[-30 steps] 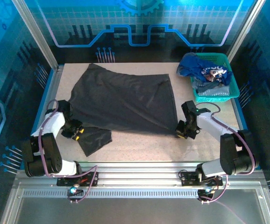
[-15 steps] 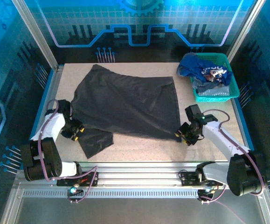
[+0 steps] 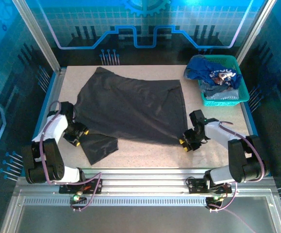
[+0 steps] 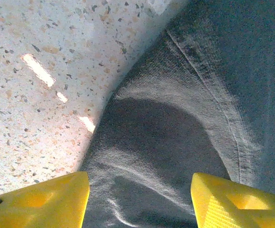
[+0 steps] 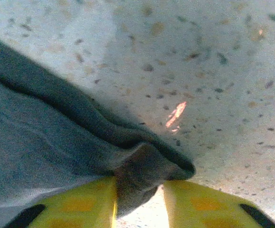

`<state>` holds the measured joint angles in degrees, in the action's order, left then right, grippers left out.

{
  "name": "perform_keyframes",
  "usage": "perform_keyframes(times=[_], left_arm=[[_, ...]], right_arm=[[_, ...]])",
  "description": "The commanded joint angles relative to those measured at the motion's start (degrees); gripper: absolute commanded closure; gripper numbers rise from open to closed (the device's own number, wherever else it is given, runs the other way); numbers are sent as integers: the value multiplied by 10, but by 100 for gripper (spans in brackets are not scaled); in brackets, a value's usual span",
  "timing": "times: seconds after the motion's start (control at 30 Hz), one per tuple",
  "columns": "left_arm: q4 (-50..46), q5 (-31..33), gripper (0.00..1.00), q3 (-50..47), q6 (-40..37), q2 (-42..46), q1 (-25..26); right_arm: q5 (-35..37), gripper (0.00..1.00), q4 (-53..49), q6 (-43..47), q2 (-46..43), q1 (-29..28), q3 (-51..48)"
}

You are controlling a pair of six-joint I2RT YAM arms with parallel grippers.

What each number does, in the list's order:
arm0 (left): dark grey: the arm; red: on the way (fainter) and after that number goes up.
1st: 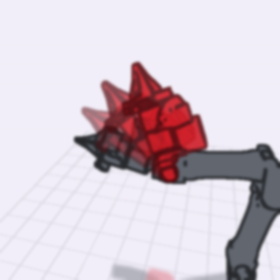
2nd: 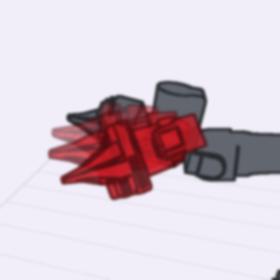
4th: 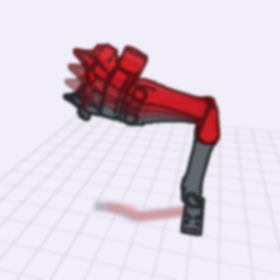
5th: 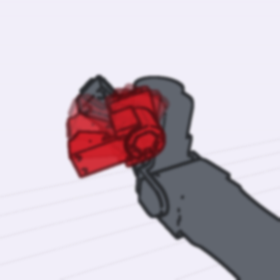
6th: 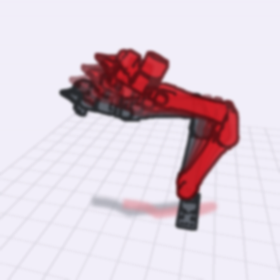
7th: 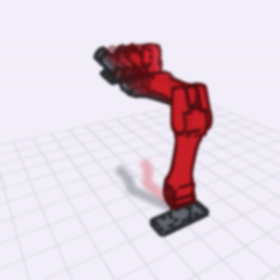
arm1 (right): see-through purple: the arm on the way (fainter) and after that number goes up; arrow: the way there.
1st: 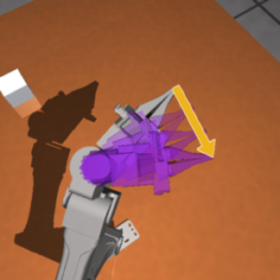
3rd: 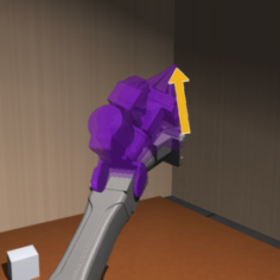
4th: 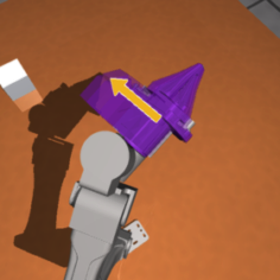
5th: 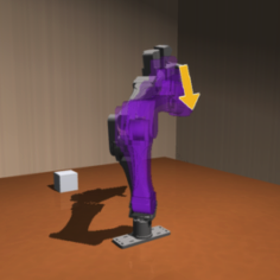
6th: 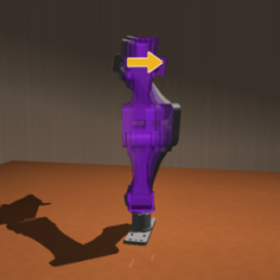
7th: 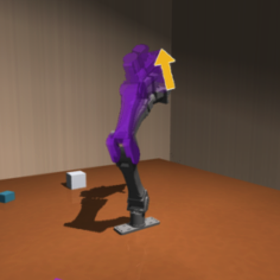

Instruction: Fold and stack the t-shirts

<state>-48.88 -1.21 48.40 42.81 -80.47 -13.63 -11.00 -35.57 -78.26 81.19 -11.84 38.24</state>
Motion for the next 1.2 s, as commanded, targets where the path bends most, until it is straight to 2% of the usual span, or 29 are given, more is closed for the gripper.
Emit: perform_keyframes(times=[0.0,0.07,0.17,0.4,0.47,0.57,0.67,0.77,1.0,1.17], left_arm=[[-30,9,38,10,-19,-13,5],[-30,10,38,2,-17,-13,4],[-31,15,38,-4,-12,-12,4],[-12,47,35,42,-6,-13,-12],[-35,27,38,57,-2,-32,-12],[-52,-9,43,26,28,-4,-5],[-75,24,40,-8,40,29,4],[-40,32,38,-17,59,32,-1],[26,76,35,45,93,-22,-10],[73,34,32,74,118,-69,-23]], right_arm=[[30,81,-2,17,15,7,9],[37,91,-8,29,16,7,15],[46,100,-13,47,21,7,26],[57,100,-31,84,25,14,48],[61,100,-36,98,29,18,58],[63,100,-43,121,39,21,78],[62,100,-46,138,51,22,96],[58,100,-43,145,54,21,100],[58,100,-53,169,65,28,109],[59,100,-54,180,62,33,113]])
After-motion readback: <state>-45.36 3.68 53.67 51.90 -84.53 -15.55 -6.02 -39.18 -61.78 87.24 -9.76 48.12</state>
